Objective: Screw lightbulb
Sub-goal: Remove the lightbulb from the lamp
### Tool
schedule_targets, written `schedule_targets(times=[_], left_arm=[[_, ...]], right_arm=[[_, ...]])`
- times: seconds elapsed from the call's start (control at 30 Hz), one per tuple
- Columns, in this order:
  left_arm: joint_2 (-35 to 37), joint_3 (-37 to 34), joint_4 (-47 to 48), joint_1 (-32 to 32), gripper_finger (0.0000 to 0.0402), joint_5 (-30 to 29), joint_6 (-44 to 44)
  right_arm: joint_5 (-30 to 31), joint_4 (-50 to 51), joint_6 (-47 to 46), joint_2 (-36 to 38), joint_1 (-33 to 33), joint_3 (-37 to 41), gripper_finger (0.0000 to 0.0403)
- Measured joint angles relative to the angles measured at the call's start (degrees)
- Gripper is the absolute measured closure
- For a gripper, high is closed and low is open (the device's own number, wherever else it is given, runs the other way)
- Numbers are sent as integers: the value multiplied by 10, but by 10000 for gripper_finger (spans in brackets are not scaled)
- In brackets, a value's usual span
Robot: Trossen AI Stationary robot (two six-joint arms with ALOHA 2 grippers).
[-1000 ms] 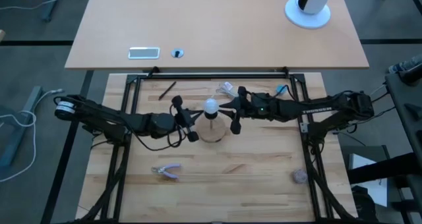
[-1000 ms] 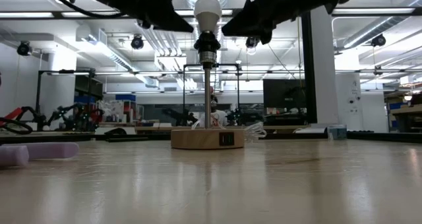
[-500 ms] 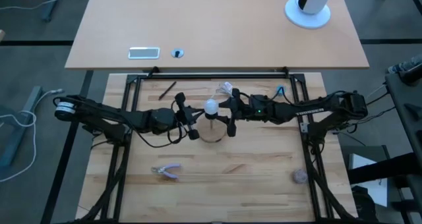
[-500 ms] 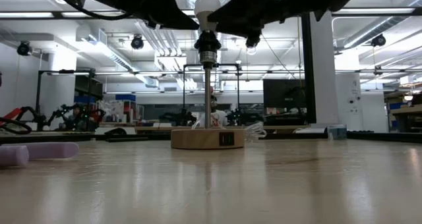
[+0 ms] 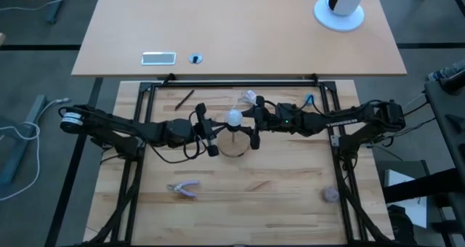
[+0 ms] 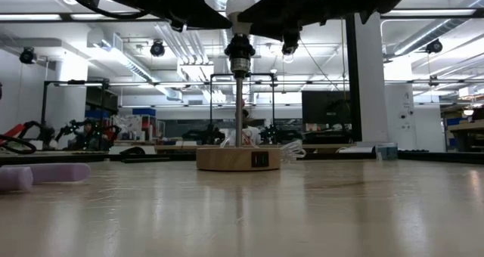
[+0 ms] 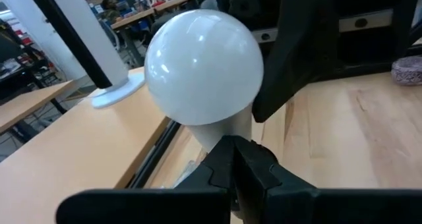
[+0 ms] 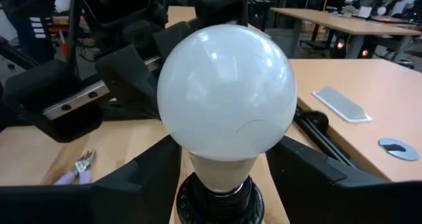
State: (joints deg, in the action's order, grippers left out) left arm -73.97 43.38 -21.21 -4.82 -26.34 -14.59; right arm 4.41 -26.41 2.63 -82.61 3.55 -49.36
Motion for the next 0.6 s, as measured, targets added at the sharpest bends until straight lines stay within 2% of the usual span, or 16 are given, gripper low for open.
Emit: schedule_targets(times=[0.4, 0.6], left_arm=[[0, 0, -3, 0, 401, 1, 1], [0, 0, 0, 0, 401, 1, 1]], right_arm=[[0, -25, -10, -40, 2, -1, 181], [0, -26, 2, -33, 3, -8, 196]])
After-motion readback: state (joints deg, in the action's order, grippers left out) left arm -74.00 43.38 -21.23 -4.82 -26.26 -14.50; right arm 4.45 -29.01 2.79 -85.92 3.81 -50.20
